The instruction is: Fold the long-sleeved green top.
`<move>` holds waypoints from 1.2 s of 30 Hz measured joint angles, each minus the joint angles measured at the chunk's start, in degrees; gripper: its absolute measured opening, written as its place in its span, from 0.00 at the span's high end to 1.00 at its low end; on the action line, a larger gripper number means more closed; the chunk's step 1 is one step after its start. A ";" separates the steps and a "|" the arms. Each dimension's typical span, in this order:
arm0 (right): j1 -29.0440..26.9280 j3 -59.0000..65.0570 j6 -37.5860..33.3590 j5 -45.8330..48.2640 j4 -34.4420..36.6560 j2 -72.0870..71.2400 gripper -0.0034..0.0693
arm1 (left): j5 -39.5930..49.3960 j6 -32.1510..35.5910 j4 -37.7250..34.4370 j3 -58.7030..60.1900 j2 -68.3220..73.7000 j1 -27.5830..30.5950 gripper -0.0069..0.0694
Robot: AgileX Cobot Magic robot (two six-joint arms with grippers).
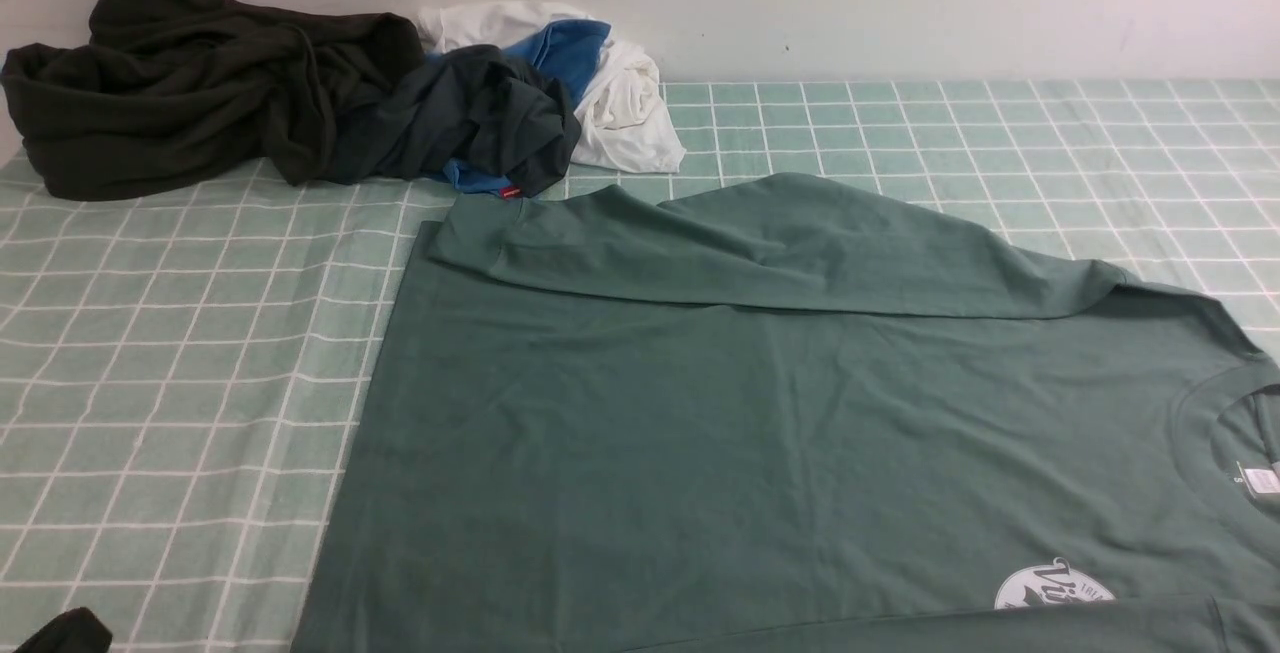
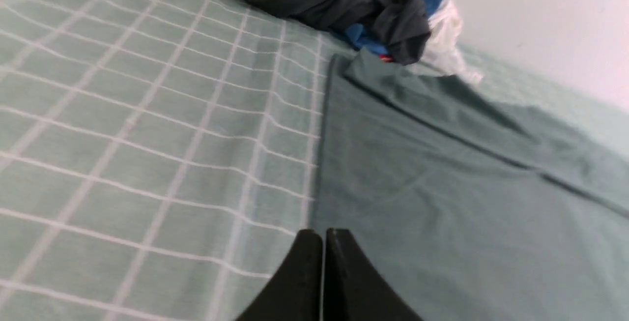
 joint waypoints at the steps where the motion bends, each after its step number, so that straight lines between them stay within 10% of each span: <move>1: 0.00 0.00 0.00 0.00 0.51 0.00 0.97 | -0.07 -0.07 -6.13 0.00 0.00 0.00 0.91; 6: 0.00 0.00 0.00 0.06 5.67 0.00 0.97 | -0.78 -0.12 -20.32 0.00 0.00 0.00 0.91; 18: 0.00 0.06 2.01 -2.32 53.14 0.00 0.97 | 0.16 2.63 -25.78 -0.22 0.00 0.00 0.91; 28: 0.00 -0.11 -9.13 -5.63 55.24 0.00 0.97 | 11.01 17.23 -17.41 -14.83 5.00 0.00 0.91; 36: 0.00 -21.26 -29.45 7.03 41.43 18.82 0.97 | 35.23 18.41 11.58 -40.48 32.65 0.00 0.91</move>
